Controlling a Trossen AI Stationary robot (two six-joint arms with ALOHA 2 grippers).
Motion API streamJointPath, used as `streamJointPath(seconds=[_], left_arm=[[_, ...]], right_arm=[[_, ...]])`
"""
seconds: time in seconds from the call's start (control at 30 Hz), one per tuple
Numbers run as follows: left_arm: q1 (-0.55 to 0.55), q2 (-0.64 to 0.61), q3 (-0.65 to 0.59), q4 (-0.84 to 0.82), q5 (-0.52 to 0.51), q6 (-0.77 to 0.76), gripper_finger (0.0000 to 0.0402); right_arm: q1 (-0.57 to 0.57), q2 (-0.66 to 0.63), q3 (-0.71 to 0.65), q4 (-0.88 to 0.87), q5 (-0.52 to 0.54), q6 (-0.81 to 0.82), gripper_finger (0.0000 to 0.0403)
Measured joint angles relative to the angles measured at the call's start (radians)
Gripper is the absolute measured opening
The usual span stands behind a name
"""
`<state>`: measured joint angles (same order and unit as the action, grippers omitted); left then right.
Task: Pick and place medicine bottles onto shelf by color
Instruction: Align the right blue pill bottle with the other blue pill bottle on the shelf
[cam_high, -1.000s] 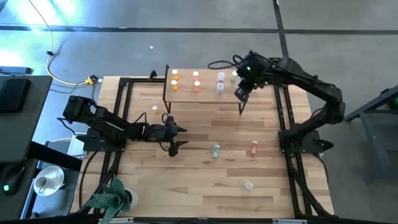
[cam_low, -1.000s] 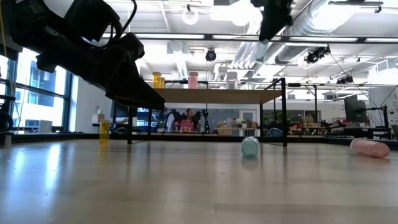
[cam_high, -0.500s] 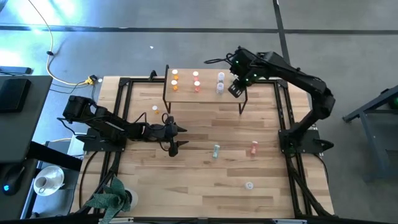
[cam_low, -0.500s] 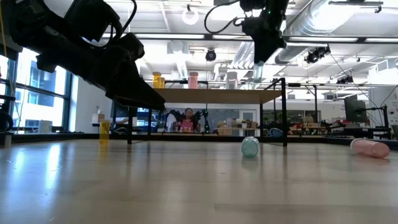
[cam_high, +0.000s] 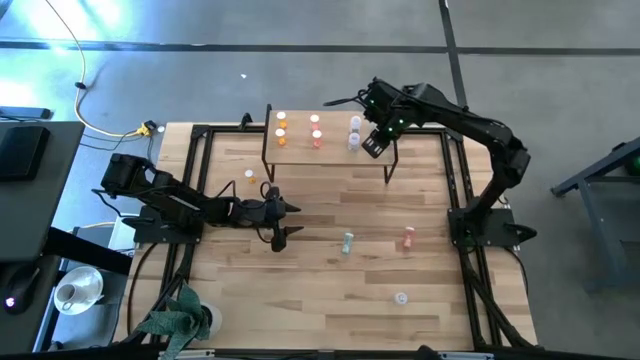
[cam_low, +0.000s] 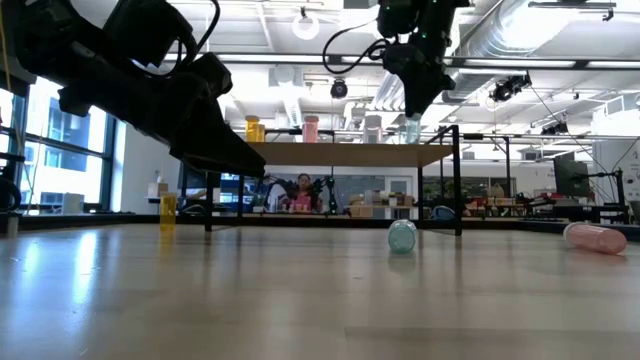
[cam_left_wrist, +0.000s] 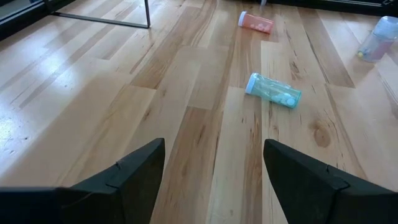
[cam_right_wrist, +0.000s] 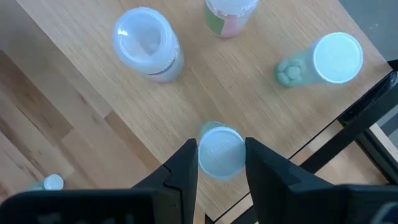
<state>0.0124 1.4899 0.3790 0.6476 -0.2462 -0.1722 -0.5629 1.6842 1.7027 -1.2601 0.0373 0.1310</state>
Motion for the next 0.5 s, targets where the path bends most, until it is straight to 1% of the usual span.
streamJointPath(seconds=[0.1,0.27,0.5], left_arm=[[0.0,0.0,0.0,0.0,0.0,0.0,0.0264],[0.0,0.0,0.0,0.0,0.0,0.0,0.0264],[0.0,0.0,0.0,0.0,0.0,0.0,0.0264]], right_arm=[[0.0,0.0,0.0,0.0,0.006,0.003,0.0099],[0.0,0.0,0.0,0.0,0.063,0.027,0.0099],[0.0,0.0,0.0,0.0,0.063,0.027,0.0099]])
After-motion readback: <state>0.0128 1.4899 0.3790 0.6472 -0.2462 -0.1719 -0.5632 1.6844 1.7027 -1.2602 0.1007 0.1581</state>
